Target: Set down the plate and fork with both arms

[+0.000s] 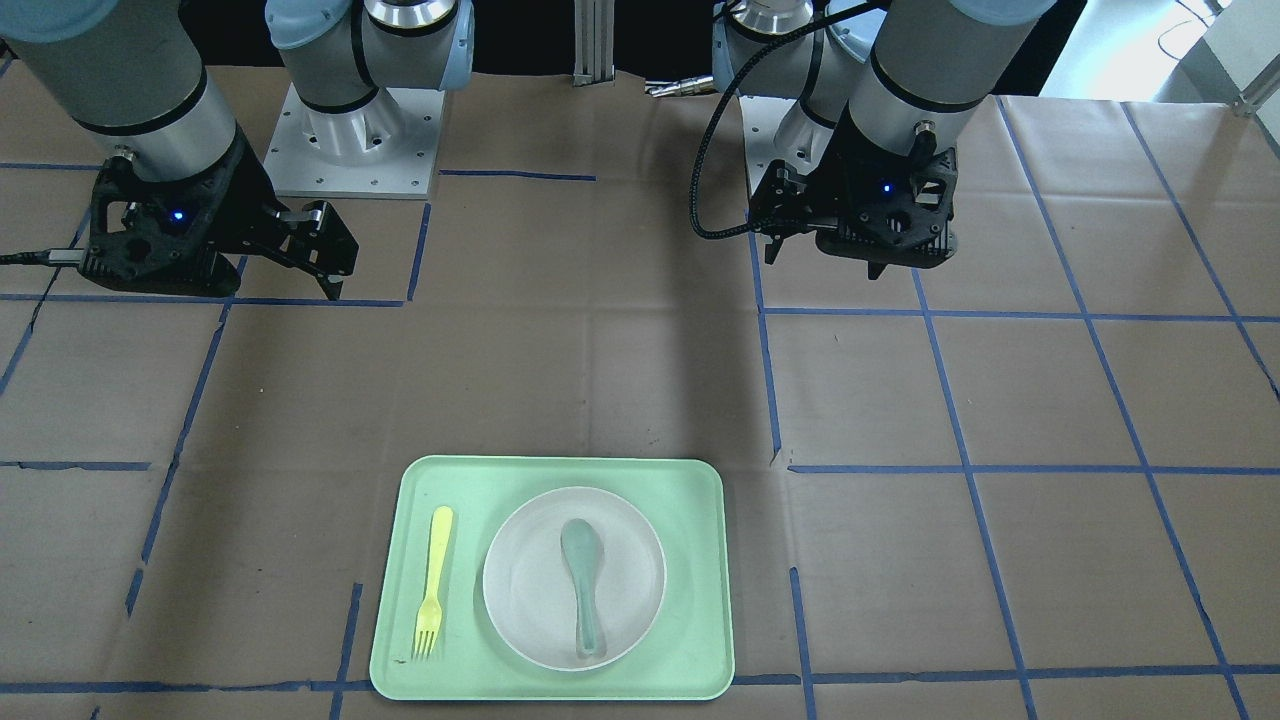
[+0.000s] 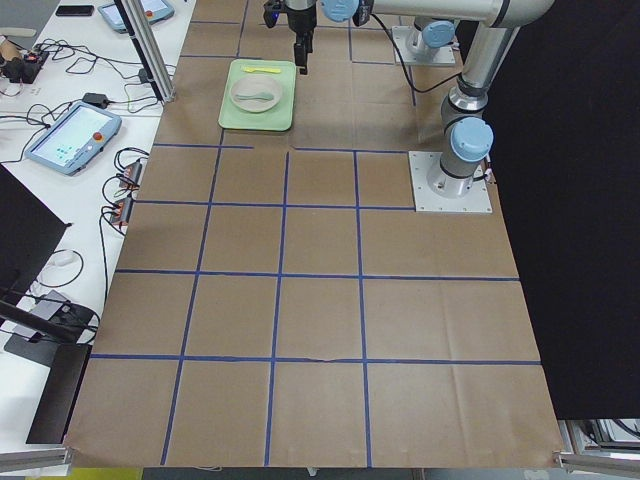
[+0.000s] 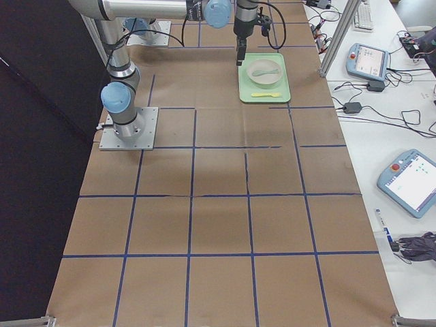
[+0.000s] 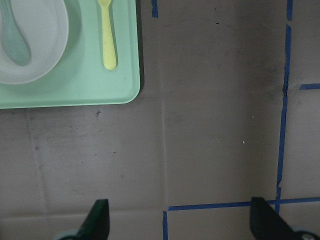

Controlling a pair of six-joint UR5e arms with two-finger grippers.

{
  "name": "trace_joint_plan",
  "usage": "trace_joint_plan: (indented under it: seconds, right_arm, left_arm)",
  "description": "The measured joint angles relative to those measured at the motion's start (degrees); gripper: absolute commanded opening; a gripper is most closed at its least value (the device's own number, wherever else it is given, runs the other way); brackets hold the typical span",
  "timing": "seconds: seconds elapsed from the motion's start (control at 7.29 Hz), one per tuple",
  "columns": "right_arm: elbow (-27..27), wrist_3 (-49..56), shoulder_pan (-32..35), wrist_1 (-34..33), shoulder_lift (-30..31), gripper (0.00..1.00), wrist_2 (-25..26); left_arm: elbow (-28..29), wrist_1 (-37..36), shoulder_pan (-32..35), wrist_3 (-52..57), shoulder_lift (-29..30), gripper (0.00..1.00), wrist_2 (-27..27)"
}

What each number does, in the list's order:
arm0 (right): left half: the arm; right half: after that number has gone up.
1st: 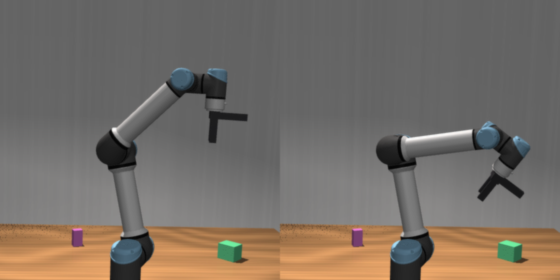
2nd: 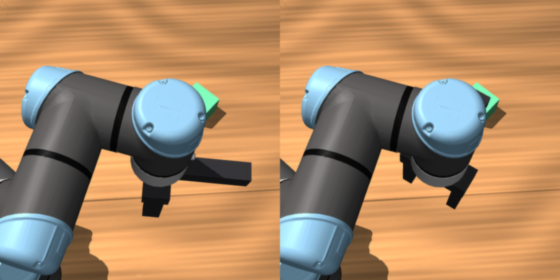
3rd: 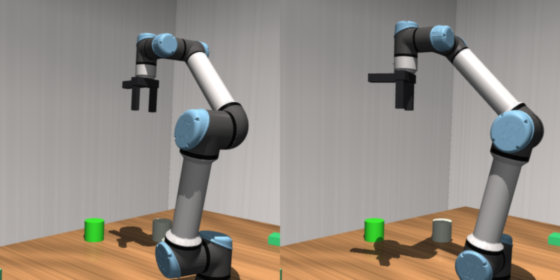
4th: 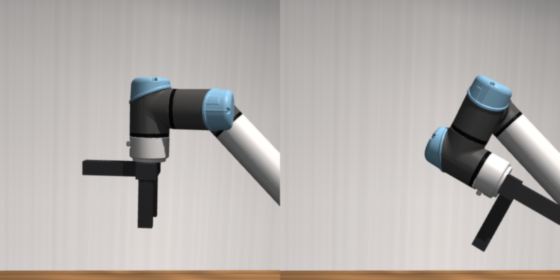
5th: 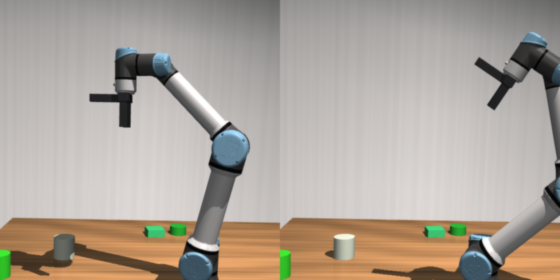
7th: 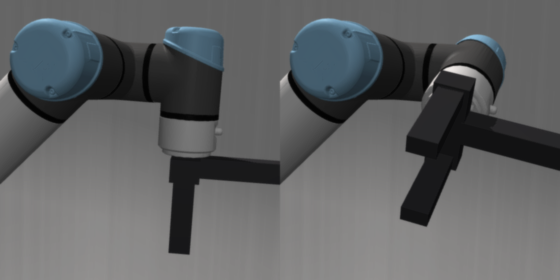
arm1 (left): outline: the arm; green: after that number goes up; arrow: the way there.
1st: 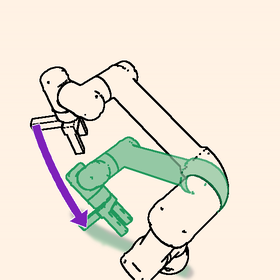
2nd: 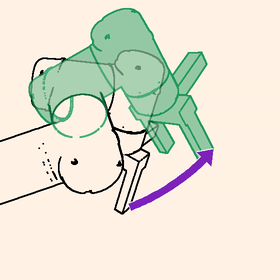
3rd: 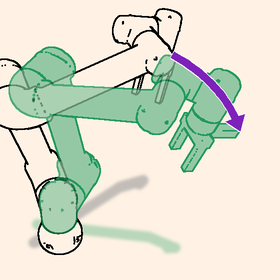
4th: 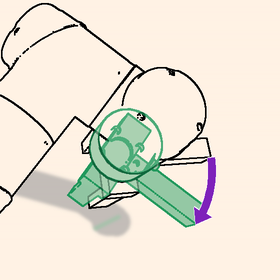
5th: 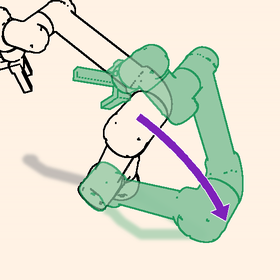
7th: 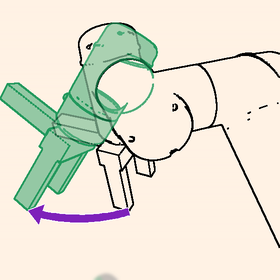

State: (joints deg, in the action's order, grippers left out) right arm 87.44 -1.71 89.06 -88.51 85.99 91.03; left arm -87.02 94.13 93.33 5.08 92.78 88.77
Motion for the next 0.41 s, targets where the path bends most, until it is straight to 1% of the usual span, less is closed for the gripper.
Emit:
trace_joint_plan:
  seconds: [0.41]
  right_arm:
    - [0.6,0.0,-0.2,-0.1,0.7,1.00,0.0]
  left_arm:
    - [0.1,0.0,0.0,0.3,-0.1,1.00,0.1]
